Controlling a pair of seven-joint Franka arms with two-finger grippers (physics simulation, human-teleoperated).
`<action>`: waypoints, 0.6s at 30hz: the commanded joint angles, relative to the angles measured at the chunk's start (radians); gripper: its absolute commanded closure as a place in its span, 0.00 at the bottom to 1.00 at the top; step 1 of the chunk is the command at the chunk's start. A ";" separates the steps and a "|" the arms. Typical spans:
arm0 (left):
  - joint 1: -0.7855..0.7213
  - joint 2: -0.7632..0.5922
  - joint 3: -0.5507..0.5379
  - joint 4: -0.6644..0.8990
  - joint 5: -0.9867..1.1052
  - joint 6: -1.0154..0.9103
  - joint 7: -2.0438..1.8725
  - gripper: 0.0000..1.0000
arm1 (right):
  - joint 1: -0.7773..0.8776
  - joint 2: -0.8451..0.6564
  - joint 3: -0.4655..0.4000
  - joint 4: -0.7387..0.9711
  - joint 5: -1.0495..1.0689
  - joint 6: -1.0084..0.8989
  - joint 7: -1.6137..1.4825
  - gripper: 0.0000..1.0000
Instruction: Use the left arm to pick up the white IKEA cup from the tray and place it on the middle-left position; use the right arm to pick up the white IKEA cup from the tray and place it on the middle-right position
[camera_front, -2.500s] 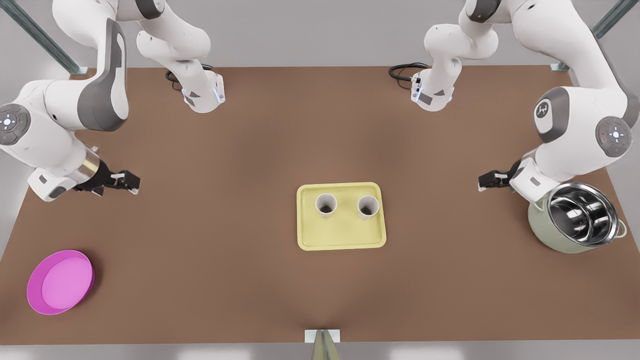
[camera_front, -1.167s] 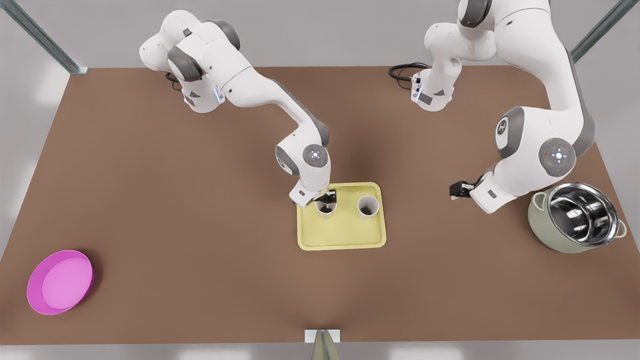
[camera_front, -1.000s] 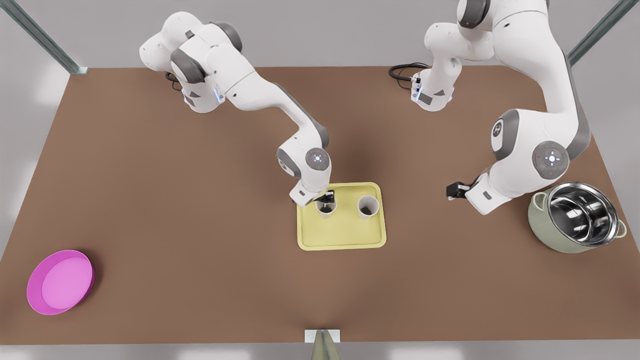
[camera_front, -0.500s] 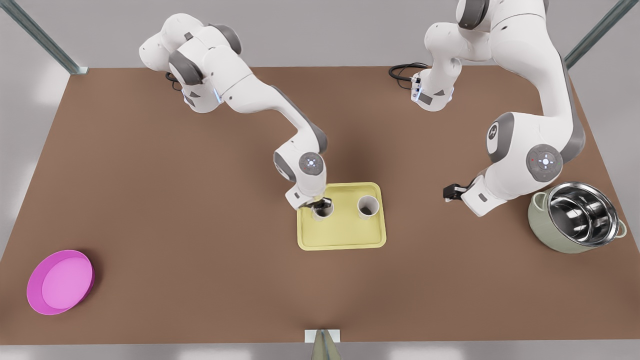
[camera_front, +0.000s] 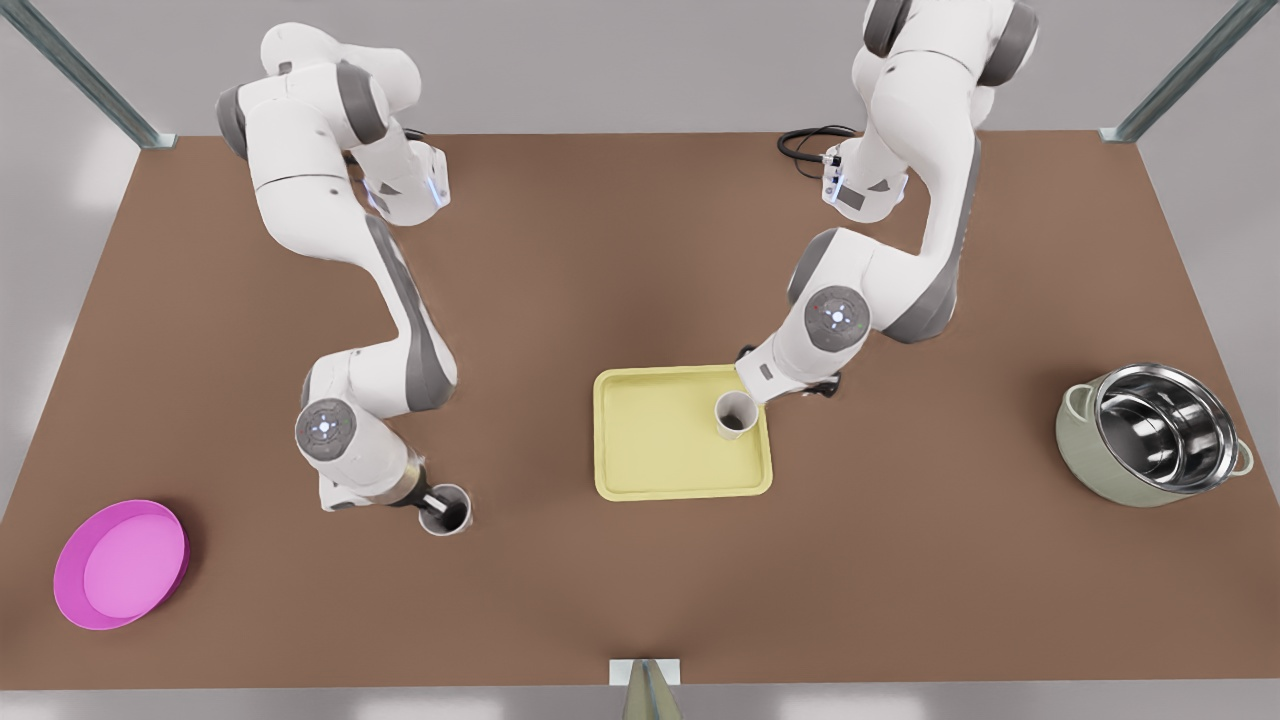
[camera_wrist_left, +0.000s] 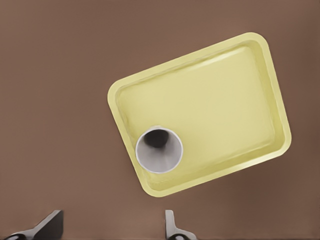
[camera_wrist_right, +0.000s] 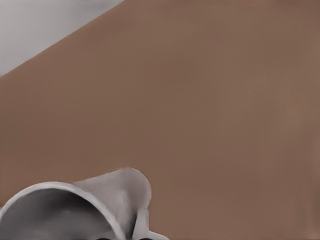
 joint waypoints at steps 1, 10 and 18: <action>-0.019 0.006 0.000 -0.064 -0.053 0.187 -0.403 0.00 | -0.044 0.005 0.000 0.001 -0.004 -0.049 -0.861 0.81; -0.006 0.183 0.014 -0.087 -0.018 0.411 -0.394 0.00 | -0.044 0.110 0.000 0.001 -0.004 -0.006 -0.878 0.80; -0.022 0.193 0.012 -0.185 0.014 0.488 -0.403 0.00 | -0.044 0.114 -0.001 0.001 0.005 -0.006 -0.868 0.25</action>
